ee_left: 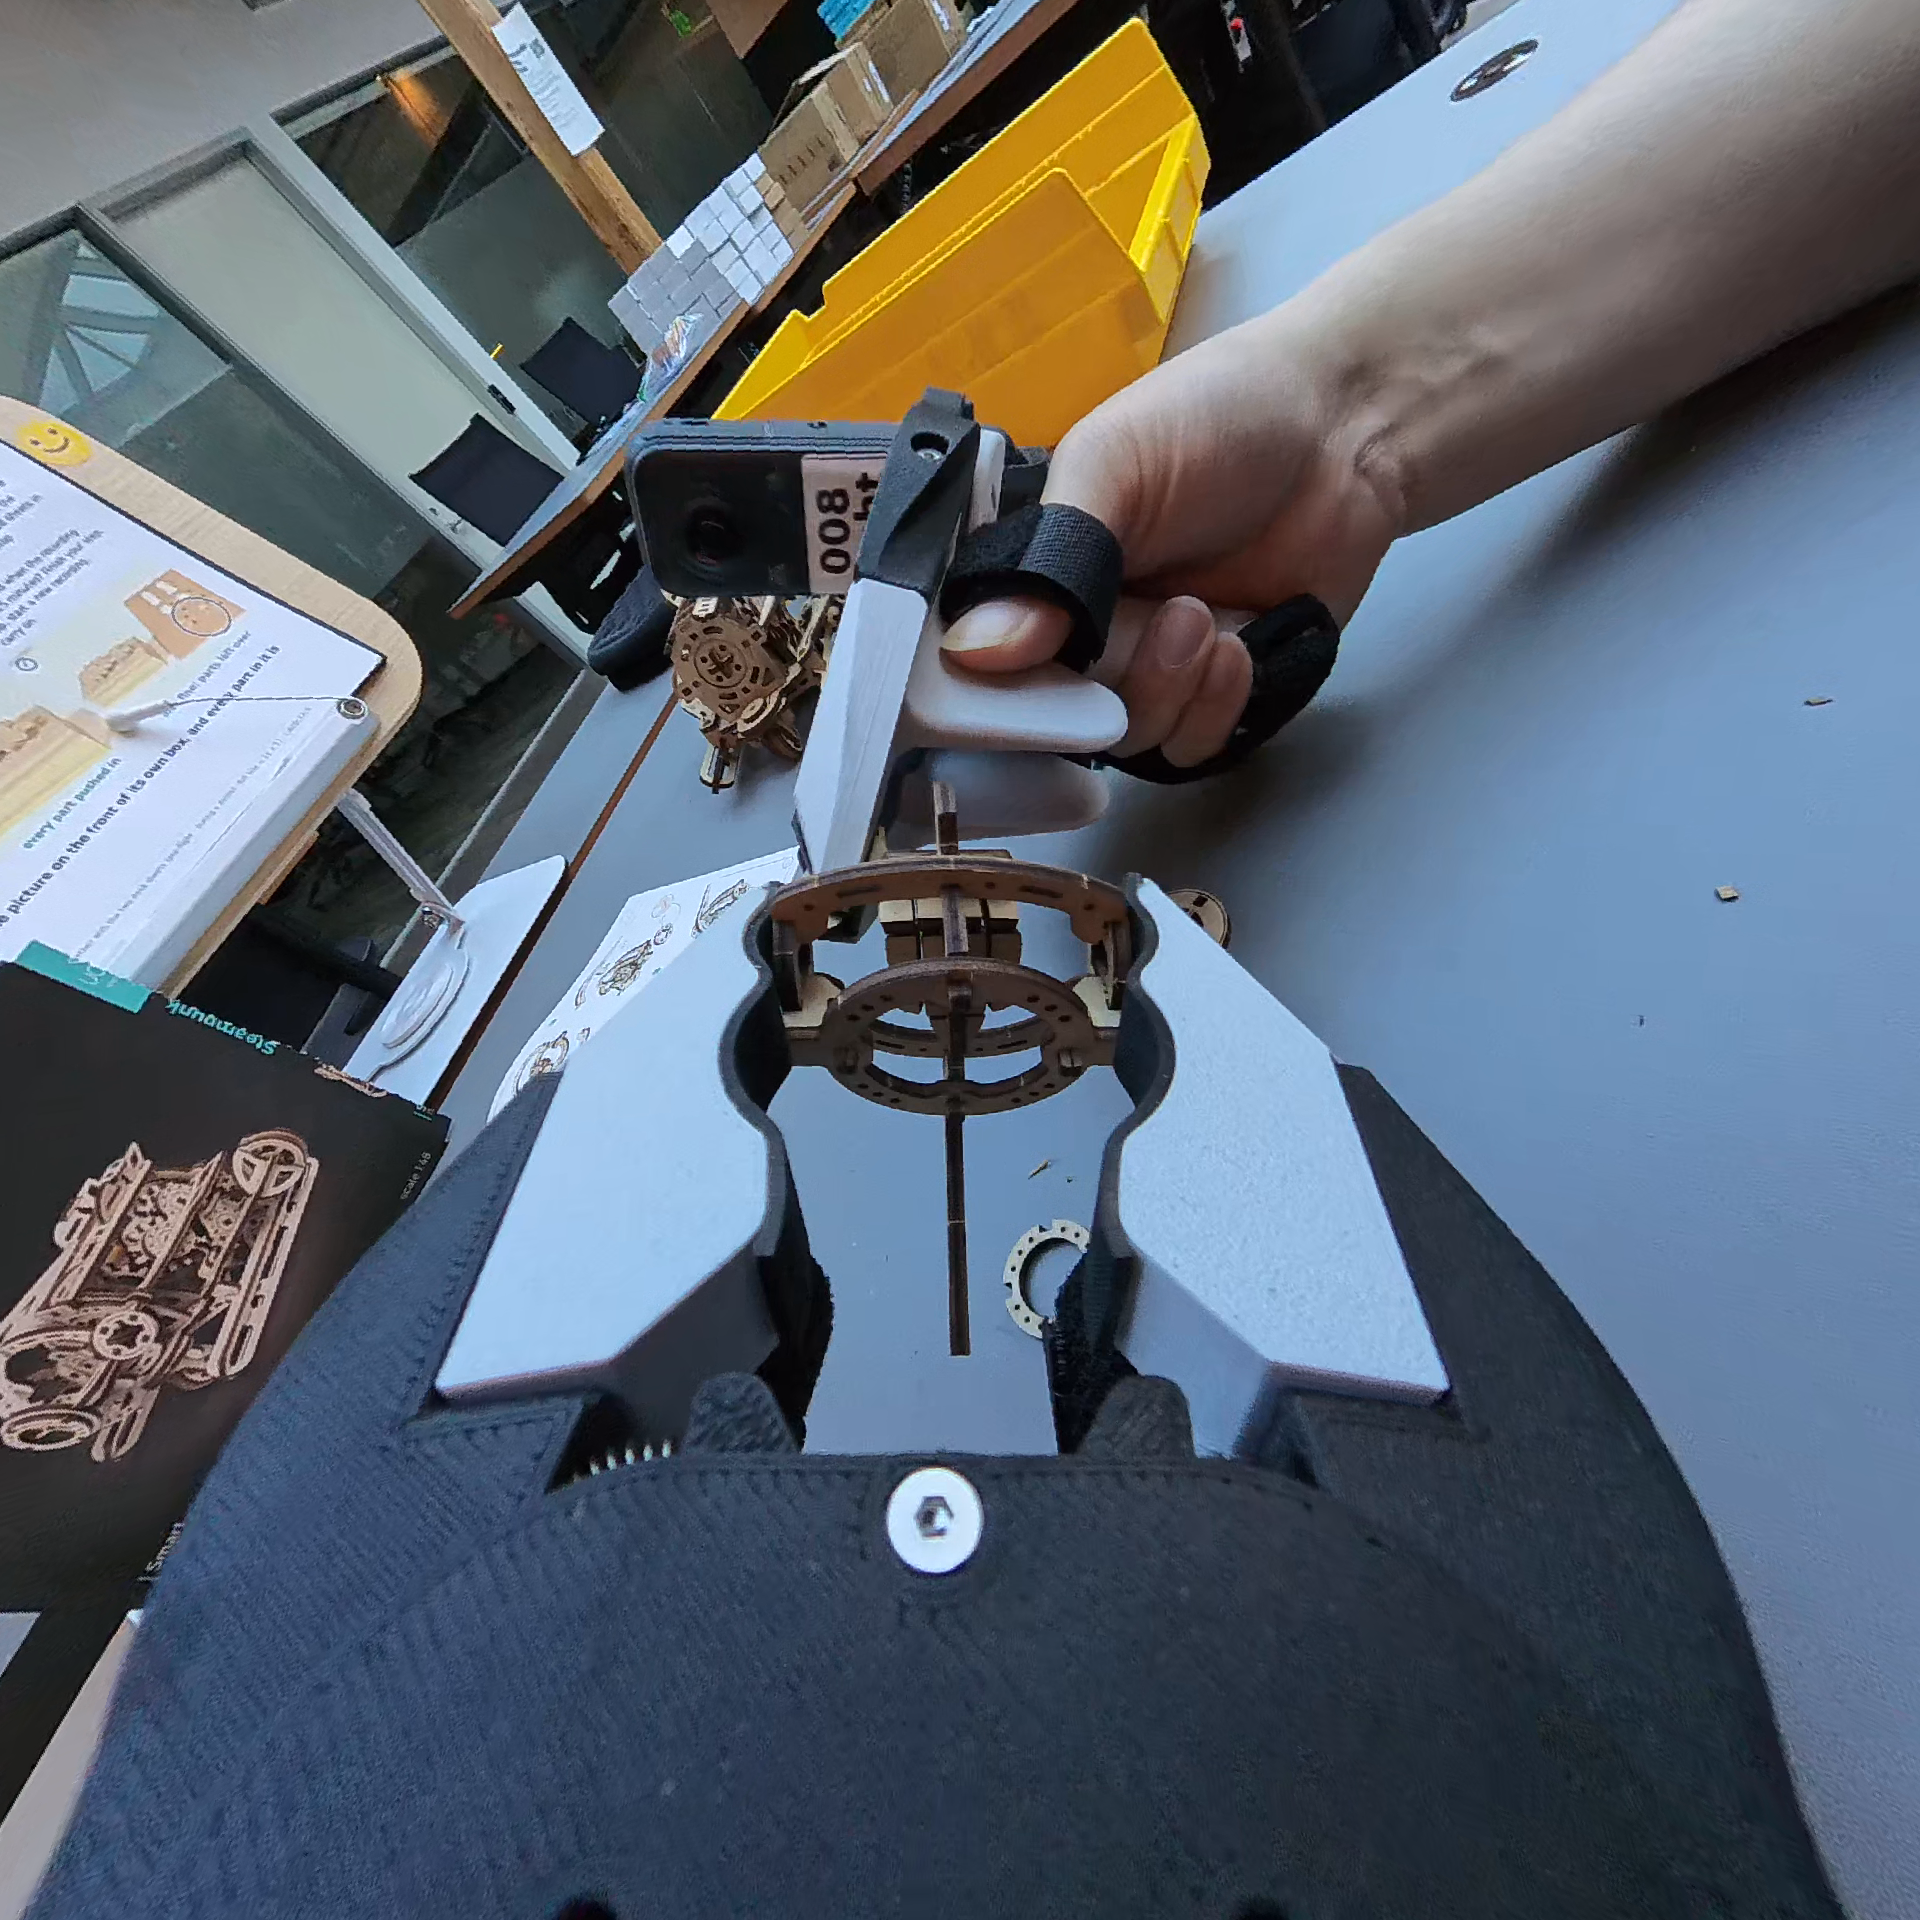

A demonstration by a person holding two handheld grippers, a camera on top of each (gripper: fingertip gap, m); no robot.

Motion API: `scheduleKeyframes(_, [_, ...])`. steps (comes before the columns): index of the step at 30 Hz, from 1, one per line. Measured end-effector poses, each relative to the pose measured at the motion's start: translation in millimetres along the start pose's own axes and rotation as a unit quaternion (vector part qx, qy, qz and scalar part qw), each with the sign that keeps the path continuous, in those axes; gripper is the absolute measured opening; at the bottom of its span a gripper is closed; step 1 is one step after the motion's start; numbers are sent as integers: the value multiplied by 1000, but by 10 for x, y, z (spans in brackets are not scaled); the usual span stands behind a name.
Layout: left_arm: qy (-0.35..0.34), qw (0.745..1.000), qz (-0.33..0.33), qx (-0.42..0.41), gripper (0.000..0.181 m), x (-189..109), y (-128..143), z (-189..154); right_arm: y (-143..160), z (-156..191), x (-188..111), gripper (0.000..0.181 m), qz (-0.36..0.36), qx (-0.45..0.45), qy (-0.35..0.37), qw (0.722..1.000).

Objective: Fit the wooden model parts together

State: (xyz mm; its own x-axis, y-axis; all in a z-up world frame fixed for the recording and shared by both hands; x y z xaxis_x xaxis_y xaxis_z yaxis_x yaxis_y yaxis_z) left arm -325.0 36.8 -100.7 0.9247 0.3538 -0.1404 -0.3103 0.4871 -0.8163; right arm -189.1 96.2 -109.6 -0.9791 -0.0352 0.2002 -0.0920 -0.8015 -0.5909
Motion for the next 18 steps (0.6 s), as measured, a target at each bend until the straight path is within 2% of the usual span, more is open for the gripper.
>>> scheduleKeyframes(9, [-12, 999, 15, 27, 61, 7, 16, -12, 31, -29, -2, 0, -22, 20, -3, 1000])
scheduleKeyframes(15, [4, 999, 14, 33, 61, -3, 14, -37, -1, -6, -6, 0, 21, -4, 0, 1000])
scheduleKeyframes(18, [6, 999, 13, 34, 61, -8, 10, -40, 6, -16, -6, 0, 19, 6, -7, 1000])
Point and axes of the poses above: each gripper's, where its closed fingertips meet, x out along the fingers, y out of its underside, z = x × y across the jaws, the point moved 9 cm from there along -x, back along the fingers, and after that the axes turned 7 degrees about -z, right-handed, at the moved point
